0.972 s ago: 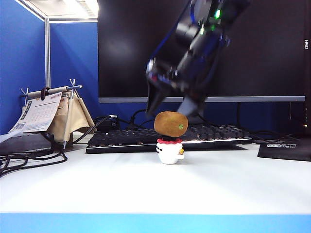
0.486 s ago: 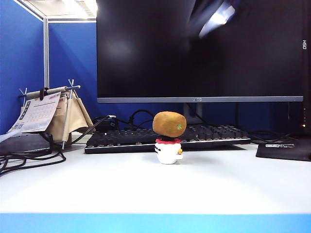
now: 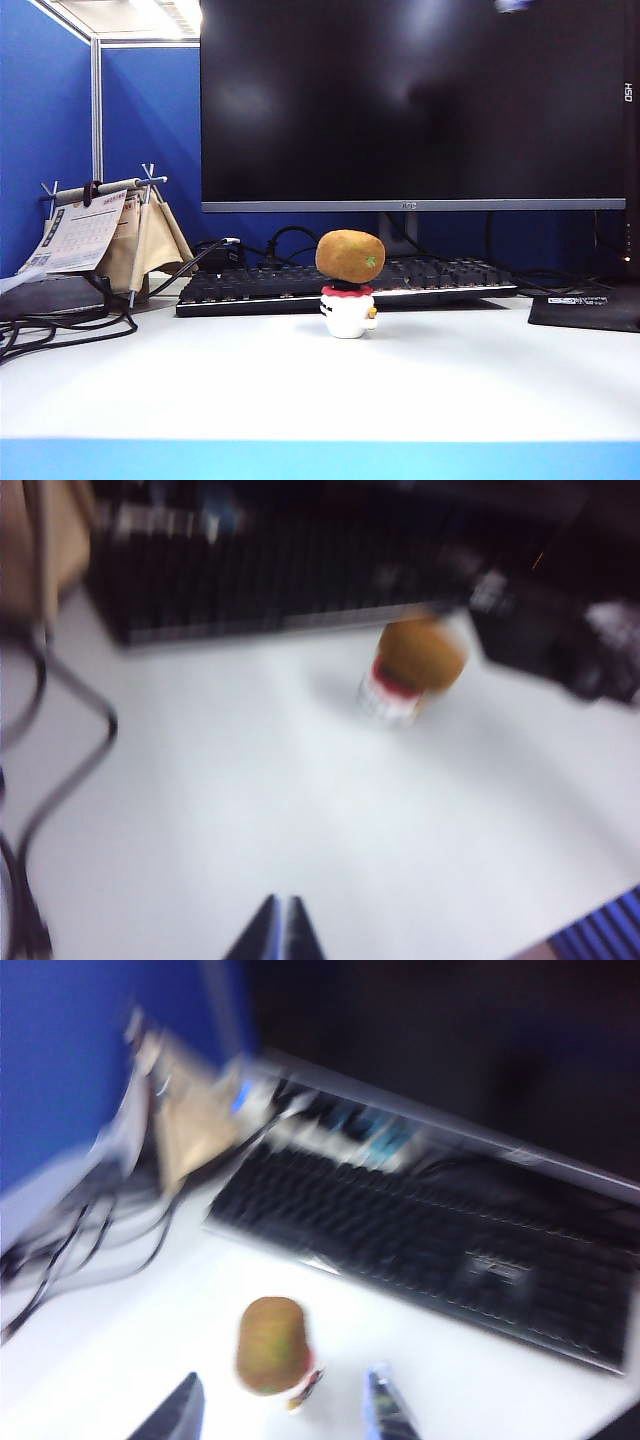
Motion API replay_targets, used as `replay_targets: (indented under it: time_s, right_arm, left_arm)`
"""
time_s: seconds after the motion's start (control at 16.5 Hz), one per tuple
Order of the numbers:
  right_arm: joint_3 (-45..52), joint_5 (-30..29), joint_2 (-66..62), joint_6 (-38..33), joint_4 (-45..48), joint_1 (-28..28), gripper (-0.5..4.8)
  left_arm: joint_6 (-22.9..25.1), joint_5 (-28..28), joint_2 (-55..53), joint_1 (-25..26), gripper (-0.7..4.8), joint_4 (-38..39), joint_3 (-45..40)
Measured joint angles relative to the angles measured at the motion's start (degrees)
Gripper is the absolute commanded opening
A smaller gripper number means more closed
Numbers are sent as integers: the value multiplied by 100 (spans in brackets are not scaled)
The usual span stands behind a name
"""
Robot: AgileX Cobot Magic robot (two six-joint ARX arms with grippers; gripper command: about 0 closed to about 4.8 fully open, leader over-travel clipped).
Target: Place the kiwi on top of the doll with a flat head.
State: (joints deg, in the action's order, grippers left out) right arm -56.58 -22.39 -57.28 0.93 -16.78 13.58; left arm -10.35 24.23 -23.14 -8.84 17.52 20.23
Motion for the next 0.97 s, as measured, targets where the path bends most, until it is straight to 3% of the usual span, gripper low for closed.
replay_targets:
  time_s: [0.12,0.3,0.36,0.61,0.97]
  right_arm:
    - [1541,448,933,-562,1040,0,206]
    - [2549,573,1652,-763,1373,7,206]
    - [3071,612,1996,-826,1473,9,206]
    - [4116,811,2441,-1102,1714,7,198]
    - [5014,719,2524,-1209,2212,11,198]
  left_arm:
    - [-2,111,-9,-2,19,-295,-262]
    - [138,223,-9,-138,-6,-483,-260]
    - [417,492,-15,-280,-6,-533,-267]
    - [675,1012,-448,-754,-6,-584,-282]
    - [691,883,-1639,-1749,-6,-654,-326]
